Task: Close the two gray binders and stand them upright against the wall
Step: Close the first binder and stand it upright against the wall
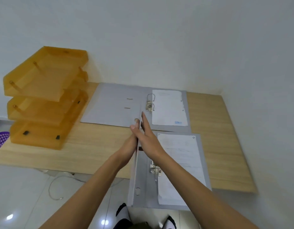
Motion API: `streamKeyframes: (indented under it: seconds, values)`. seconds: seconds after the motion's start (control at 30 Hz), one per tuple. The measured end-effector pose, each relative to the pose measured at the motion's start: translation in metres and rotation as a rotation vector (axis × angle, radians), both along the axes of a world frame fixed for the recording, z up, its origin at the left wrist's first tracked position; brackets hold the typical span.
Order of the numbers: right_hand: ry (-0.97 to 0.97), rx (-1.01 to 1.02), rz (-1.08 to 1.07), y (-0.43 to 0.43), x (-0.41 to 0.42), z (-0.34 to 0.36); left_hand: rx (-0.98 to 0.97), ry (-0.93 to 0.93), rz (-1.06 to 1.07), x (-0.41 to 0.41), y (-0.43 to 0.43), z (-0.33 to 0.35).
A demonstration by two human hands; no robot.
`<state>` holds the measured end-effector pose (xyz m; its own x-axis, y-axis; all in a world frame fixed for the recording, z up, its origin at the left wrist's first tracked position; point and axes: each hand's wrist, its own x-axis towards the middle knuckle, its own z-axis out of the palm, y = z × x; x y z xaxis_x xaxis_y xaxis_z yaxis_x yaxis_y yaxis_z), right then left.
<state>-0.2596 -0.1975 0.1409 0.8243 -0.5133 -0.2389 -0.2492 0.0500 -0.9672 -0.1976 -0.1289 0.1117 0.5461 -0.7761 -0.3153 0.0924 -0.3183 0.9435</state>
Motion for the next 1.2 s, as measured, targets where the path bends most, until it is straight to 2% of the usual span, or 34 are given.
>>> streamKeyframes:
  seconds: [0.13, 0.27, 0.43, 0.5, 0.57, 0.67, 0.8, 0.9, 1.0, 1.1, 1.2]
  values:
    - [-0.010, 0.019, -0.128, -0.037, -0.050, -0.002, 0.045, -0.081, -0.140, -0.037, -0.028, -0.028]
    - [0.054, 0.056, -0.189, -0.072, -0.099, -0.011, 0.316, -0.245, -0.211, -0.044, -0.031, -0.069]
    - [0.216, -0.001, -0.248, -0.106, -0.153, -0.048, 0.439, -0.323, -0.164, -0.050, -0.018, -0.102]
    - [0.255, 0.009, -0.328, -0.120, -0.173, -0.070, 0.435, -0.303, -0.114, -0.053, -0.012, -0.107]
    - [0.313, 0.000, -0.411, -0.133, -0.194, -0.093, 0.396, -0.190, -0.018, -0.058, -0.010, -0.110]
    - [0.484, 0.003, -0.425, -0.146, -0.214, -0.123, 0.429, -0.092, 0.031, -0.073, -0.008, -0.117]
    - [0.684, -0.093, -0.306, -0.148, -0.210, -0.135, 0.403, -0.092, 0.090, -0.086, -0.015, -0.121]
    - [0.703, -0.342, -0.180, -0.142, -0.192, -0.135, 0.417, -0.091, 0.115, -0.086, -0.017, -0.121]
    - [0.661, -0.558, 0.062, -0.137, -0.177, -0.139, 0.436, -0.098, 0.127, -0.088, -0.017, -0.121]
    - [0.698, -0.544, 0.260, -0.132, -0.175, -0.150, 0.449, -0.115, 0.133, -0.090, -0.018, -0.122]
    - [0.747, -0.458, 0.360, -0.132, -0.189, -0.165, 0.466, -0.137, 0.117, -0.093, -0.016, -0.126]
